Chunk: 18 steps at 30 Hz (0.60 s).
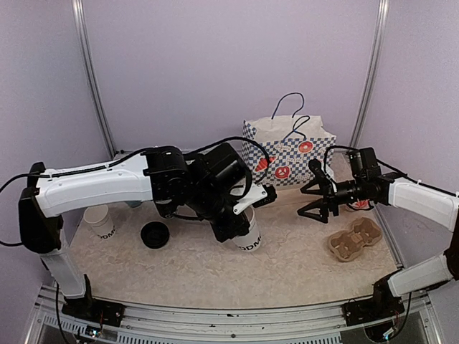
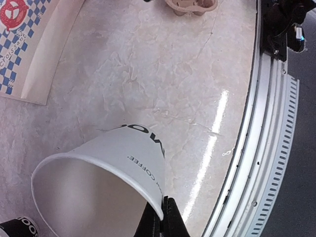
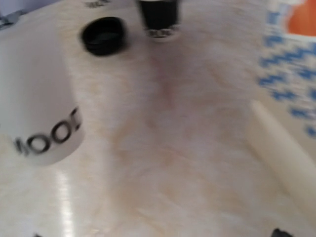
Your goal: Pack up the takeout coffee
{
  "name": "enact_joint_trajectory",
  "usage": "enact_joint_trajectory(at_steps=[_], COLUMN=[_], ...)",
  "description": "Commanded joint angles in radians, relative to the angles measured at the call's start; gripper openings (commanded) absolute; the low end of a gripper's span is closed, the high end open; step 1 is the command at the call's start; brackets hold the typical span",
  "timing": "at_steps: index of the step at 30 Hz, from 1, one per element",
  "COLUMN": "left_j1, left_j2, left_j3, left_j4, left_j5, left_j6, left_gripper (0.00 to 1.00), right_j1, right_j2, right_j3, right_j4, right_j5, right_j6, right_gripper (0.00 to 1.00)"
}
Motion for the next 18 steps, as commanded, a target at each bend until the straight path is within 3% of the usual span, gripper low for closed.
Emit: enact_joint_trajectory(at_steps=[1, 18], left_j1=[-0.024, -0.046], left_j2=[0.103, 0.342], left_j3=[0.107, 0.230], left_j4=[-0.112, -0.116], left_j5=[-0.101, -0.055], left_j6=[0.084, 0.116], left_gripper=[0.00, 0.06], right_j1=[-0.023, -0.023], right_j2=[-0.016, 0.005], right_j3=[-0.007, -0.011], right_j4=[0.069, 0.064], right_j5=[0.079, 0.087], right_j6=[0.007, -0.014], right_gripper=[0.99, 0.99])
